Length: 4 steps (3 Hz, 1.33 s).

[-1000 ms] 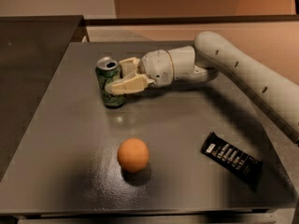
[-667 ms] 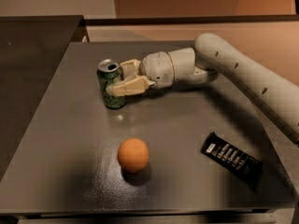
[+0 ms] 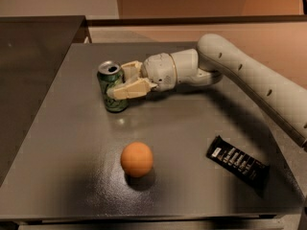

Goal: Place green can upright

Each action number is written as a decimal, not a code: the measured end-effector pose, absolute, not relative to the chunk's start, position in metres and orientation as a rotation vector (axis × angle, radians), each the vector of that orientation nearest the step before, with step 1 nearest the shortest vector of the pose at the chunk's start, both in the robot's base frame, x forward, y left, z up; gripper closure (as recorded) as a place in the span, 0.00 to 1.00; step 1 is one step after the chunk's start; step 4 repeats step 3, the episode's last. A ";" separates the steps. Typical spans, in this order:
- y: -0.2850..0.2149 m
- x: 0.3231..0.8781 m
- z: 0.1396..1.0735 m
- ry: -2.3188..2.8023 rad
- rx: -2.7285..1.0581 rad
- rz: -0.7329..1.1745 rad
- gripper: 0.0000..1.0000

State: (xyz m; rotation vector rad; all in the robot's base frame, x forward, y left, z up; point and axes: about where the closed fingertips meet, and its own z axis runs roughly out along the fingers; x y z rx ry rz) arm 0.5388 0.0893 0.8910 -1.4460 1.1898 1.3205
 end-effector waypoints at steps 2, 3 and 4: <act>0.094 0.537 0.892 1.184 -1.453 1.326 0.00; 0.094 0.537 0.892 1.183 -1.453 1.327 0.00; 0.094 0.537 0.892 1.183 -1.453 1.327 0.00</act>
Offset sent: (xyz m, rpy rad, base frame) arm -0.0009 0.0019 0.0003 0.0003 -0.0002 0.0038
